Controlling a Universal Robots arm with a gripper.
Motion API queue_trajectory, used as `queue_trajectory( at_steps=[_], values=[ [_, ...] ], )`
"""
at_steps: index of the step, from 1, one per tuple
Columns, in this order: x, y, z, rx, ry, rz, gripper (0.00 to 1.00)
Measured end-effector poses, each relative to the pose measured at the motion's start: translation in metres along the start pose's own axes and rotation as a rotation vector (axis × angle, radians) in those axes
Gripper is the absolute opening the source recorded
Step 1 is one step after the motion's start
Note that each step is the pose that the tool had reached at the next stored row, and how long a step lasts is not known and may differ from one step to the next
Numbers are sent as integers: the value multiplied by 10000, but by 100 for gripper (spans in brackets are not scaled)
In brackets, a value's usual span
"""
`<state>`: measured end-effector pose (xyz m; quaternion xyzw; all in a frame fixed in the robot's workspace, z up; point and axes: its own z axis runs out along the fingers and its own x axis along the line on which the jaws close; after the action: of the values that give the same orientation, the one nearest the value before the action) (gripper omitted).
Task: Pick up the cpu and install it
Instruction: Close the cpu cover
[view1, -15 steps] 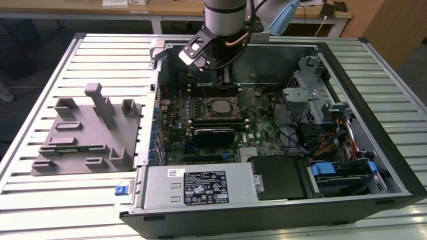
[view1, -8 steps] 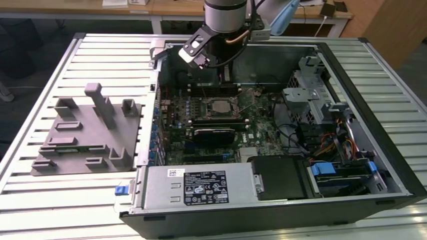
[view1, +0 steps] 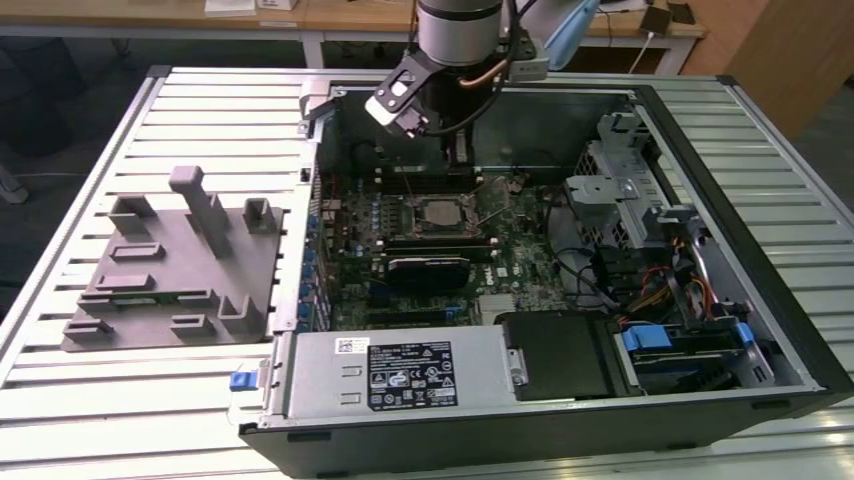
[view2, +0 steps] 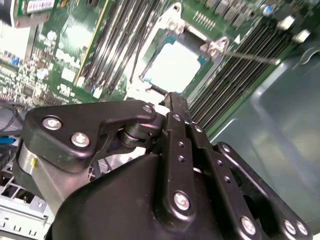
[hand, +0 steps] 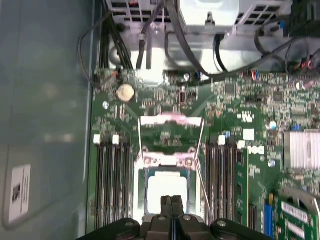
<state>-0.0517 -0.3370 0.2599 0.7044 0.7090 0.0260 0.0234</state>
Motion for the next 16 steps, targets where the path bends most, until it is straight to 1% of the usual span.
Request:
queue_trajectory(
  at_steps=[7, 16],
  values=[
    [-2, 234, 16, 14, -1, 0, 11],
    [-4, 573, 40, 32, 0, -1, 11]
  ],
)
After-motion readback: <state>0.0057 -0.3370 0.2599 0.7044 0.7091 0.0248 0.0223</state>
